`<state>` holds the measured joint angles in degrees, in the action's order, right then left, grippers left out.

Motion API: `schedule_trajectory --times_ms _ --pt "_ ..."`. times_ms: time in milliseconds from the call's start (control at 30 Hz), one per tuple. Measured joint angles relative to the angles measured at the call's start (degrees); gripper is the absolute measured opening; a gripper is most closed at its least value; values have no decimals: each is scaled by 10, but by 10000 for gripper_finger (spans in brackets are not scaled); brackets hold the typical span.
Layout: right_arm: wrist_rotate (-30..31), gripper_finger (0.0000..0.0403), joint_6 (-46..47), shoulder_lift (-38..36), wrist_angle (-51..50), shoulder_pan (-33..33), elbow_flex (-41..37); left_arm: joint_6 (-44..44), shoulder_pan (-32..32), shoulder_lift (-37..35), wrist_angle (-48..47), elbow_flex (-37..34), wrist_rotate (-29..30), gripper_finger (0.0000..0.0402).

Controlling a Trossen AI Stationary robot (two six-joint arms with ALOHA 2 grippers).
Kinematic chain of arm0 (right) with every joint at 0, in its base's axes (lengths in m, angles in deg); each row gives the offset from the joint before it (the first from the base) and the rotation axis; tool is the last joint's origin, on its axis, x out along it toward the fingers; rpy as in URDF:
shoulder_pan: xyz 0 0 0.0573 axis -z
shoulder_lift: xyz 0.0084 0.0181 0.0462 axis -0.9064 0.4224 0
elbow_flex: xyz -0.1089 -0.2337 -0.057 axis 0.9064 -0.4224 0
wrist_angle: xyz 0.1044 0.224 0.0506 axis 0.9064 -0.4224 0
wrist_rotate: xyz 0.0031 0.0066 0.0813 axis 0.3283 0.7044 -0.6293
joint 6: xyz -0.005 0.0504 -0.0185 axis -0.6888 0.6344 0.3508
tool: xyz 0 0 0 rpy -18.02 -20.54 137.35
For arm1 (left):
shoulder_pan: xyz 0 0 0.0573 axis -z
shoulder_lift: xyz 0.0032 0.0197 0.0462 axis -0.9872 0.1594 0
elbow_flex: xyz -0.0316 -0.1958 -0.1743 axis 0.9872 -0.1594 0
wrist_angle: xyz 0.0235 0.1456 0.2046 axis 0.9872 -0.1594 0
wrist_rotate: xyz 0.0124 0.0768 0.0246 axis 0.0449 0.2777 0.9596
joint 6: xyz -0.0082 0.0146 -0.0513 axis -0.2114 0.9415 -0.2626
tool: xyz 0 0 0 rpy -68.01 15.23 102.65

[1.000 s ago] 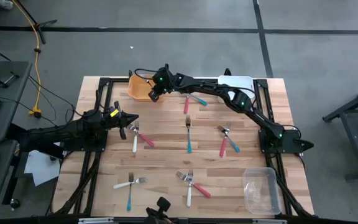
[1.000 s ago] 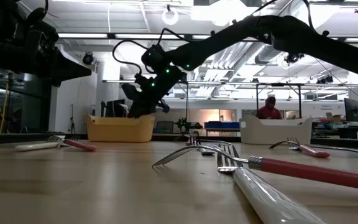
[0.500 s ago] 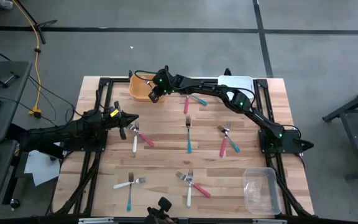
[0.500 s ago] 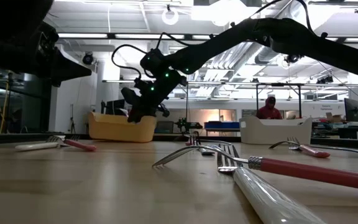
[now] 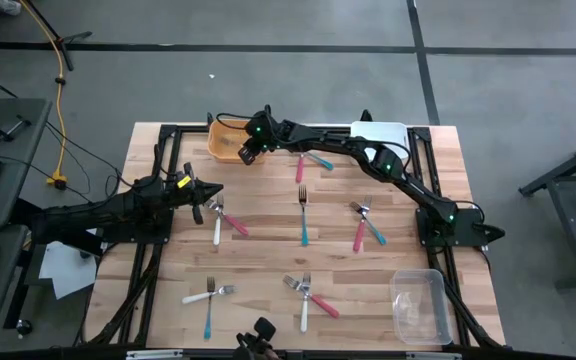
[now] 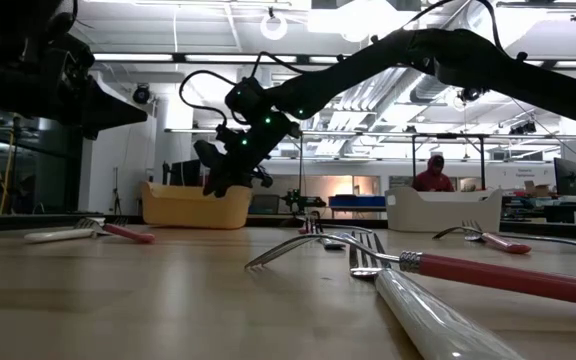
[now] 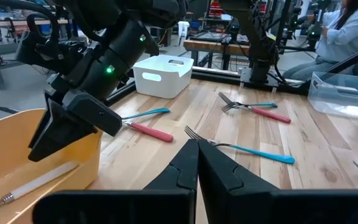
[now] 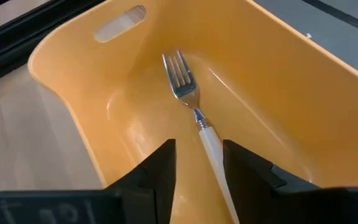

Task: Sort silverware by color (type)
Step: Put the middle right blue fork into the transparent bin

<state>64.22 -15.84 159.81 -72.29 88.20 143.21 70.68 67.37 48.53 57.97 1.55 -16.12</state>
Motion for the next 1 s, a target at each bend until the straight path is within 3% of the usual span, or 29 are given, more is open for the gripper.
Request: schedule_trajectory --times_ms 100,333,567,1000 --pt "5 102 -24 -4 -6 -4 0 0 0 0 0 0 0 0" --pt "42 7 -115 -81 -44 -27 1 0 0 0 0 0 0 0" --pt "82 2 -154 -97 -74 -53 -1 0 0 0 0 0 0 0" --pt "107 0 -130 -22 49 -100 -1 0 0 0 0 0 0 0"
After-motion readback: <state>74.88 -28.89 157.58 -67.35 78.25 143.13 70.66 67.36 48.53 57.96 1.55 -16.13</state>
